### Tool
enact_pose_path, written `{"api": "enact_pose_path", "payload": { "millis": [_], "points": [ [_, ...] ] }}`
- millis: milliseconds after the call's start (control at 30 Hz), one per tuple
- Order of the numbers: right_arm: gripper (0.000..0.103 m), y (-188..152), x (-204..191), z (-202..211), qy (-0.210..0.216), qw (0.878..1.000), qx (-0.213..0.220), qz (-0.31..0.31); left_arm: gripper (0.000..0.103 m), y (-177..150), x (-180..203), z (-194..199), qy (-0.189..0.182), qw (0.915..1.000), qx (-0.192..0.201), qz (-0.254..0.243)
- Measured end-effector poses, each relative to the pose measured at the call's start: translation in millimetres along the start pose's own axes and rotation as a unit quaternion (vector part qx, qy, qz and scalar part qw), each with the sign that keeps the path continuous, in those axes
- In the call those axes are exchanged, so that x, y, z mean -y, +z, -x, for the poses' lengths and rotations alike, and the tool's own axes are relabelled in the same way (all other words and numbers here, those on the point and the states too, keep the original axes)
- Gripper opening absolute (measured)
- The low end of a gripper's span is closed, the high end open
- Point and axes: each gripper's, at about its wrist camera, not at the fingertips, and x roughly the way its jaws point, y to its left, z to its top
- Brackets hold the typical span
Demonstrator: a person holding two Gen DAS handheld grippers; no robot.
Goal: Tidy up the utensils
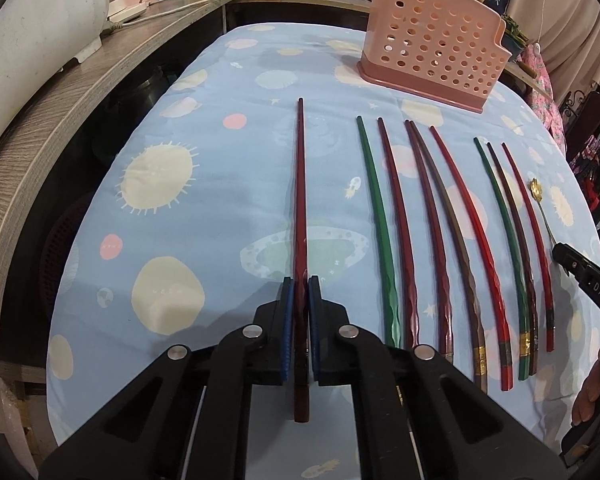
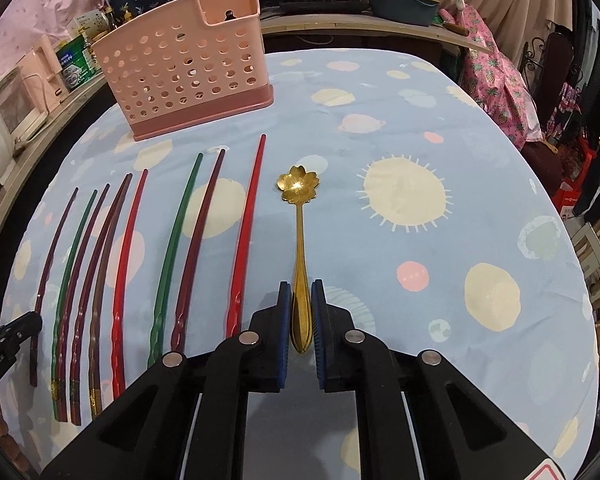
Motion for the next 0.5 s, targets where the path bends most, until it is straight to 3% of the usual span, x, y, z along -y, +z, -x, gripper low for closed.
{"api": "enact_pose_path", "payload": {
  "millis": [167, 233, 500],
  "points": [
    [0.010, 9.5, 1.3, 18.5, 0.006, 1.000, 0.019, -0.003, 0.007, 6.8, -0.2, 13.3, -0.001, 0.9999, 0.014, 0.002],
    [0.001, 15.6, 1.3, 24.6, 0.009, 1.000, 0.025, -0.004, 0.007, 11.4, -0.5, 20.9, -0.003, 0.9998, 0.022, 0.004],
    [0.001, 30.5, 1.4, 39.0, 0.007, 0.999, 0.047, 0.001, 0.007, 33.4, 0.7, 43.8, -0.001, 0.9986, 0.052, 0.005]
  ]
}}
